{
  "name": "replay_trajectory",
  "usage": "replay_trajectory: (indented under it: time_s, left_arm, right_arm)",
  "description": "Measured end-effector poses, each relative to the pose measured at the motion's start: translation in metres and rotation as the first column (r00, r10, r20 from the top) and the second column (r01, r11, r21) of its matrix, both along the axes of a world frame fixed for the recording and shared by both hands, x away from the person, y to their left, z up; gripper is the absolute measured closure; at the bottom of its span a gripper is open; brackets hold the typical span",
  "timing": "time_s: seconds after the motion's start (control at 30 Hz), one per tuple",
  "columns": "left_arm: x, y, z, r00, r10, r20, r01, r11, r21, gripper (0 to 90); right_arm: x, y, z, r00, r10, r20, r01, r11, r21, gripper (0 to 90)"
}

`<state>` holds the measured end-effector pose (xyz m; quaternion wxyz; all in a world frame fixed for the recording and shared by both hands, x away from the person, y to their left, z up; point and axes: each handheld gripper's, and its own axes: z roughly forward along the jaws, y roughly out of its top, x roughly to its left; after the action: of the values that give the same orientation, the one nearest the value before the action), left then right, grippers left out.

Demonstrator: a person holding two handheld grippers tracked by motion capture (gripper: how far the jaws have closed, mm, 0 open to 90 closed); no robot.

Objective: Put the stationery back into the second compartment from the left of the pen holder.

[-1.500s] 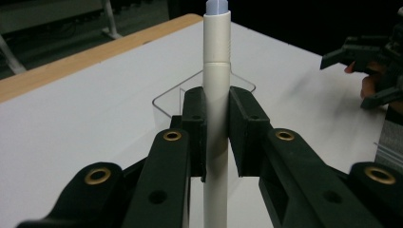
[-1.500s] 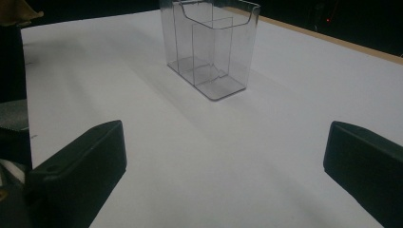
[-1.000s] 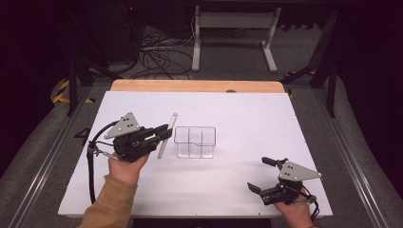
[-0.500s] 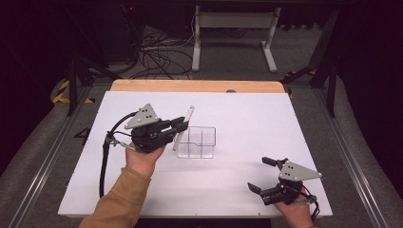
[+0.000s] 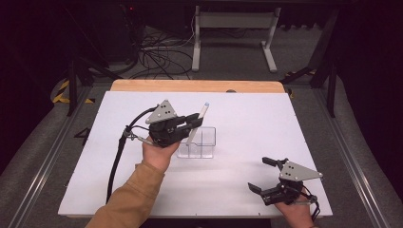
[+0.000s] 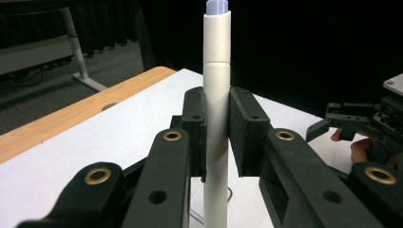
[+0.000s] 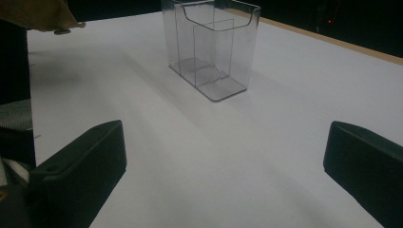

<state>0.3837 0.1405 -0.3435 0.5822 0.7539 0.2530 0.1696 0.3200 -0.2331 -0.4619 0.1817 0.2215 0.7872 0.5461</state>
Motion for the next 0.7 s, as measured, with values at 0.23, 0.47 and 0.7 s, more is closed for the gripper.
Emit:
replay_trajectory:
  time_s: [0.23,0.47,0.7]
  left_arm:
    - [0.012,-0.007,-0.006,0.9999,0.009,-0.008,-0.009,0.9998,-0.017,78.3]
    - [0.022,-0.011,-0.014,1.0,0.003,0.004,-0.003,0.9995,-0.032,78.3]
    - [0.032,-0.016,-0.021,1.0,0.004,-0.002,-0.004,0.999,-0.045,78.2]
  right_arm:
    - [0.0,0.0,0.0,1.0,0.0,0.001,0.0,1.0,-0.003,0.9]
    - [0.0,-0.001,0.0,1.0,0.0,0.002,0.0,1.0,-0.004,0.9]
    - [0.0,-0.001,0.0,1.0,0.003,0.005,-0.003,1.0,-0.004,0.9]
